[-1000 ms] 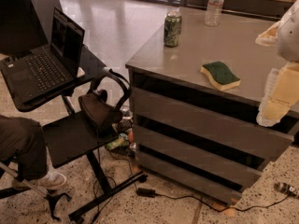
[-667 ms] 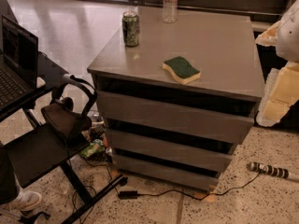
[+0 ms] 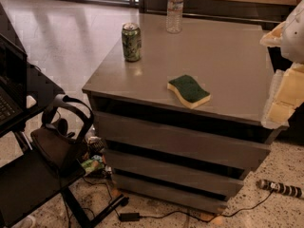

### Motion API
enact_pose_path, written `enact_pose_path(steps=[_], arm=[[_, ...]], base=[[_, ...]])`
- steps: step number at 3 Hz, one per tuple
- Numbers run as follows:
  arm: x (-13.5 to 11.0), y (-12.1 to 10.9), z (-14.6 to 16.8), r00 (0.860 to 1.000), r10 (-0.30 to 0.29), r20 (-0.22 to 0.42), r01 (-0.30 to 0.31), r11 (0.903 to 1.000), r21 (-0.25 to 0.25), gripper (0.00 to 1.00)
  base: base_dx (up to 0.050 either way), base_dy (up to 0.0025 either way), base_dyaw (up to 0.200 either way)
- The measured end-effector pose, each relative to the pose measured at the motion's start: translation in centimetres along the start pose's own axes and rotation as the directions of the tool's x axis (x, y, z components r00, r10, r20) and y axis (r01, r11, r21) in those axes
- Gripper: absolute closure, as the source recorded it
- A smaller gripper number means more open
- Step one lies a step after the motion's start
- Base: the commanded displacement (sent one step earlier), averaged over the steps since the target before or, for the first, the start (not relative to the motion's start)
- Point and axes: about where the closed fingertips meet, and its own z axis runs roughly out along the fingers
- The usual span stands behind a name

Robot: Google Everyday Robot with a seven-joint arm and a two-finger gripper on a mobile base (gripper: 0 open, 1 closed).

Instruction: Move sponge near water bottle

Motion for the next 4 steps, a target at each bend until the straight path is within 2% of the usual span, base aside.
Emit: enact_pose_path(steps=[1, 4], arm=[[0.0, 0.0, -0.01, 1.0, 0.0, 0.0, 0.0, 1.0, 0.0, 0.0], [-0.01, -0.01, -0.02, 1.0, 0.0, 0.0, 0.0, 1.0, 0.001, 0.0]], base=[[0.028, -0.00233, -0.164], [0.049, 0.0, 0.0]])
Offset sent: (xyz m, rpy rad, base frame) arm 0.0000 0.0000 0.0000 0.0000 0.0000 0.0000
